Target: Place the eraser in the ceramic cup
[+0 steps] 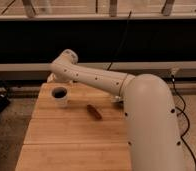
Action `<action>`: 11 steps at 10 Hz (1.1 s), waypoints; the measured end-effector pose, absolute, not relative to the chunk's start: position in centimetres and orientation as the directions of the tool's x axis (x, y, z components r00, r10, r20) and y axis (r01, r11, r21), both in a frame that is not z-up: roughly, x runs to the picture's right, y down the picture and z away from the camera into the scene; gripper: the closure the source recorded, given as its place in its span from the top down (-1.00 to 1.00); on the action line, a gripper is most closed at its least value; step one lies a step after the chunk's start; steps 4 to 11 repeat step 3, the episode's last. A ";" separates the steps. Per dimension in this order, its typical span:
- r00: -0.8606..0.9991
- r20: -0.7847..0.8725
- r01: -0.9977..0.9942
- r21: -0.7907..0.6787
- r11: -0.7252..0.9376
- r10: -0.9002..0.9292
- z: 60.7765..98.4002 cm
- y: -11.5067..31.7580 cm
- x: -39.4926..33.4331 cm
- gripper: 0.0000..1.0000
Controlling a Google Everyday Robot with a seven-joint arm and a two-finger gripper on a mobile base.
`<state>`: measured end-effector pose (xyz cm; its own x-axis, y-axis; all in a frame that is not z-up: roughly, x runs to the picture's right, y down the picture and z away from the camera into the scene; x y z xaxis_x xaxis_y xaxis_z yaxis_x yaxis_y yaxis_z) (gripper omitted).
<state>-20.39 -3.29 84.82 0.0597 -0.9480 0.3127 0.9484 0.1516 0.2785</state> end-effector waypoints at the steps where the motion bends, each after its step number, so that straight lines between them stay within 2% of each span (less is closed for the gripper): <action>1: 0.061 0.313 0.948 0.279 0.154 -0.948 84.3 -3.0 -20.3 0.60; 3: 0.063 0.309 0.949 0.277 0.153 -0.949 84.1 -3.4 -20.3 0.45; 11: 0.063 0.309 0.949 0.277 0.153 -0.949 84.1 -3.4 -20.3 0.45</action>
